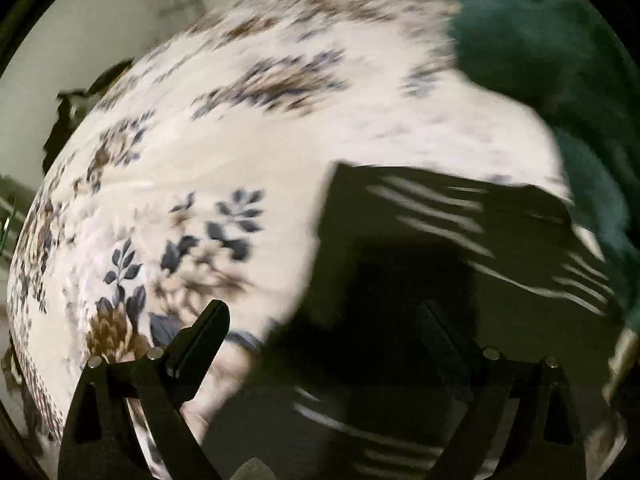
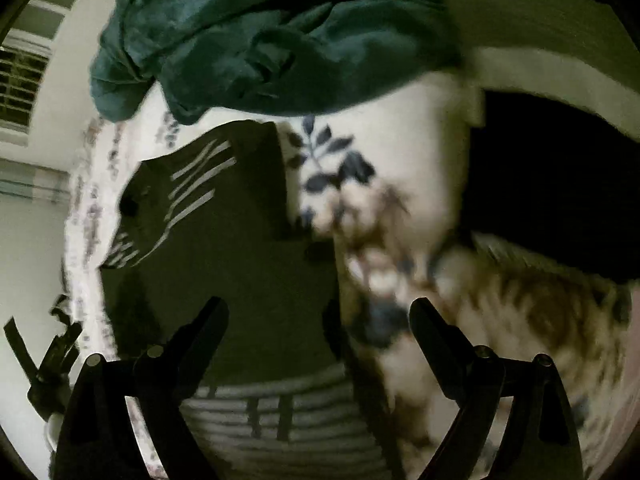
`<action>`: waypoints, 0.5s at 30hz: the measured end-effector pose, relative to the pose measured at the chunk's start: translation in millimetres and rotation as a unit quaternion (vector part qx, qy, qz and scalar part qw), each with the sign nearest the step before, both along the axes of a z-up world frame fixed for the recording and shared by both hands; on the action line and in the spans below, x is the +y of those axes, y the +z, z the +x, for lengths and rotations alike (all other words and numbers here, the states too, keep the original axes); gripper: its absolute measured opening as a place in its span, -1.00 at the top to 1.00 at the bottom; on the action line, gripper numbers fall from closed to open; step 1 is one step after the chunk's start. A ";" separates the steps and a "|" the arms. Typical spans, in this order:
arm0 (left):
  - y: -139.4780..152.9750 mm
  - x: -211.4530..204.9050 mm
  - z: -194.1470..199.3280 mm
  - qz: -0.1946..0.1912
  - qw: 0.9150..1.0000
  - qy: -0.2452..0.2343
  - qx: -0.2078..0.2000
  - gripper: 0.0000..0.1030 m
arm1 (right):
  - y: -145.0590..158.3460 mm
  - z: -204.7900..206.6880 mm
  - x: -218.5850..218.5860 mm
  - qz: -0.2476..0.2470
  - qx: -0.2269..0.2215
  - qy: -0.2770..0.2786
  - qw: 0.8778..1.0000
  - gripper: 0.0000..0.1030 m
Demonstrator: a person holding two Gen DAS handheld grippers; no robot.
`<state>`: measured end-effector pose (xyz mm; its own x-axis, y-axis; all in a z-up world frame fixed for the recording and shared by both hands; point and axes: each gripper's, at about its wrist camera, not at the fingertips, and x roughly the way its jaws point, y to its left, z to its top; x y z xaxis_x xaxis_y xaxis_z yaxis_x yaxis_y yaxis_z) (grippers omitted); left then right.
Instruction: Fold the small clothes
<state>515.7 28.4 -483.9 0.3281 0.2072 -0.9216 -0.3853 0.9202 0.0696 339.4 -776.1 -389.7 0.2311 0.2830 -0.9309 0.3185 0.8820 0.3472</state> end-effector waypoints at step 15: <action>-60.1 41.8 41.3 -0.017 0.999 0.027 0.026 -0.86 | 89.7 -29.7 15.3 -0.119 -0.145 0.080 0.979 0.85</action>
